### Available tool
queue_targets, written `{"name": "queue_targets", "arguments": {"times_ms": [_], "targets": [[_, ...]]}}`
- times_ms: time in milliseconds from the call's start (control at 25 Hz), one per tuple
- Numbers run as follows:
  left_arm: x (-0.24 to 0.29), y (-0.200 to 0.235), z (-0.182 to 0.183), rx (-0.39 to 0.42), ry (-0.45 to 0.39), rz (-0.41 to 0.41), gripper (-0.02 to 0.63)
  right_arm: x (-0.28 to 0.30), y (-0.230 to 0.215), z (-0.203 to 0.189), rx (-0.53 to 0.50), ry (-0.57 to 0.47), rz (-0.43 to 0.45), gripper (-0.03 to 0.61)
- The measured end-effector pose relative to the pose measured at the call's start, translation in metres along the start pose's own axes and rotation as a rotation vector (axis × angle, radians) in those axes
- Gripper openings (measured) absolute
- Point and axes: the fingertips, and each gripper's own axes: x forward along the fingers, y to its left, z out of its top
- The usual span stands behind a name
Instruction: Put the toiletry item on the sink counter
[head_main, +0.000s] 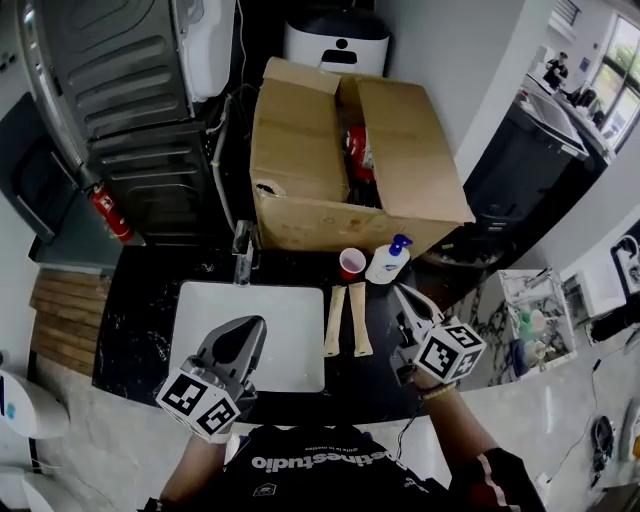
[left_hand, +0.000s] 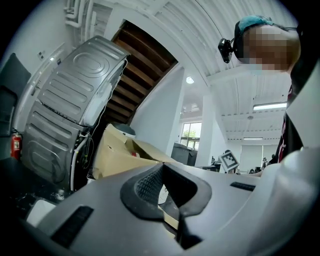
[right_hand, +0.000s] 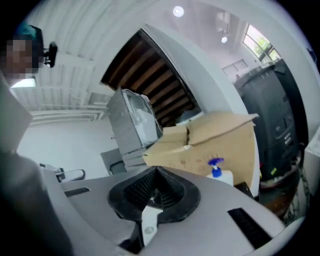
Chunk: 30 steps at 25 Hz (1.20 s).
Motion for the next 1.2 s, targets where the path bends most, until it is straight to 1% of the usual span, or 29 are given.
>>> {"name": "queue_targets", "arguments": {"times_ms": [120, 200, 280, 400, 520, 760, 880, 1200], "targets": [[0.014, -0.008, 0.005, 0.013, -0.004, -0.045, 0.014, -0.015, 0.059, 0.032, -0.152, -0.083, 0.11, 0.037], [0.024, -0.015, 0.005, 0.016, 0.0, -0.08, 0.014, -0.025, 0.091, 0.034, -0.267, -0.087, 0.164, 0.037], [0.031, -0.024, 0.002, 0.017, 0.01, -0.117, 0.014, -0.034, 0.111, 0.023, -0.331, -0.066, 0.201, 0.037], [0.041, -0.037, -0.006, 0.017, 0.029, -0.164, 0.014, -0.044, 0.119, 0.01, -0.322, -0.056, 0.211, 0.037], [0.05, -0.047, -0.012, 0.012, 0.043, -0.204, 0.014, -0.05, 0.121, 0.015, -0.294, -0.089, 0.21, 0.037], [0.06, -0.068, -0.022, 0.021, 0.063, -0.268, 0.014, -0.063, 0.109, 0.009, -0.329, -0.057, 0.144, 0.037], [0.063, -0.074, -0.024, 0.018, 0.072, -0.276, 0.014, -0.067, 0.112, 0.013, -0.339, -0.058, 0.138, 0.037], [0.066, -0.08, -0.025, 0.031, 0.072, -0.284, 0.014, -0.073, 0.12, 0.017, -0.323, -0.064, 0.146, 0.037]]}}
